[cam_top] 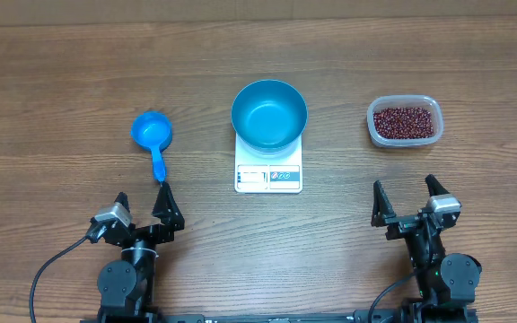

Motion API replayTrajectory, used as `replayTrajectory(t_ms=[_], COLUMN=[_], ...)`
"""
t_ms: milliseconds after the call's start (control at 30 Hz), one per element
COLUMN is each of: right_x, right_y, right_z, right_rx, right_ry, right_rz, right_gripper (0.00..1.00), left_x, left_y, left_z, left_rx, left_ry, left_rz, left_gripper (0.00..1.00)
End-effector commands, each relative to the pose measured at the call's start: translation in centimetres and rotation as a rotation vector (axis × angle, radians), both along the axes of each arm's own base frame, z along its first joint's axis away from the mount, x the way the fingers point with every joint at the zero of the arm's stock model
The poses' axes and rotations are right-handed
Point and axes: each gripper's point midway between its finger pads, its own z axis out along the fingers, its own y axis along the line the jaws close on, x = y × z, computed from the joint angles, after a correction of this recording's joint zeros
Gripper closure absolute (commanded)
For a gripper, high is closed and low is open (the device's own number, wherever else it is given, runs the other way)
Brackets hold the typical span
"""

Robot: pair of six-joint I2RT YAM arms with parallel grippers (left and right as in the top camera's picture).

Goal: Scoop item into bowl and weigh 150g on scale

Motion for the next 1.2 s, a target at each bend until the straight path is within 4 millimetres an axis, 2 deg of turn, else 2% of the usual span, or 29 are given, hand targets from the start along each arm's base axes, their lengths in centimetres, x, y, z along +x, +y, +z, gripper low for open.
replayTrajectory(t_ms=[0,367,600,733,833,900,1000,1167], right_x=[0.0,0.0,0.0,0.0,0.0,0.0,0.0,0.0], right_y=[-0.3,-0.3,-0.3,-0.3,-0.3,-0.3,-0.3,-0.3], right_z=[-0.2,-0.2,-0.2,-0.2,-0.2,-0.2,-0.2,-0.2], right_rx=[0.003,0.003,0.003,0.003,0.003,0.003,0.003,0.003], right_ry=[-0.003,-0.003,-0.003,-0.003,-0.003,-0.003,-0.003,-0.003], right_rz=[-0.016,-0.016,-0.016,-0.016,-0.016,-0.016,-0.016,-0.016], right_gripper=[0.00,0.00,0.00,0.00,0.00,0.00,0.00,0.00], left_x=[0.0,0.0,-0.1,-0.7,-1.8,-2.3,-2.6,-2.0], left_y=[0.0,0.0,-2.0,-2.9,-2.8,-1.6,-0.3,0.4], left_z=[0.0,0.0,-0.2,0.4,1.8,2.8,3.4,3.6], left_rx=[0.016,0.016,0.011,0.008,0.138,0.215,0.231,0.250], left_ry=[-0.004,-0.004,0.006,0.047,0.097,0.155,0.247,0.423], left_rz=[-0.001,-0.001,-0.122,-0.178,-0.187,-0.135,-0.073,-0.050], left_gripper=[0.00,0.00,0.00,0.00,0.00,0.00,0.00,0.00])
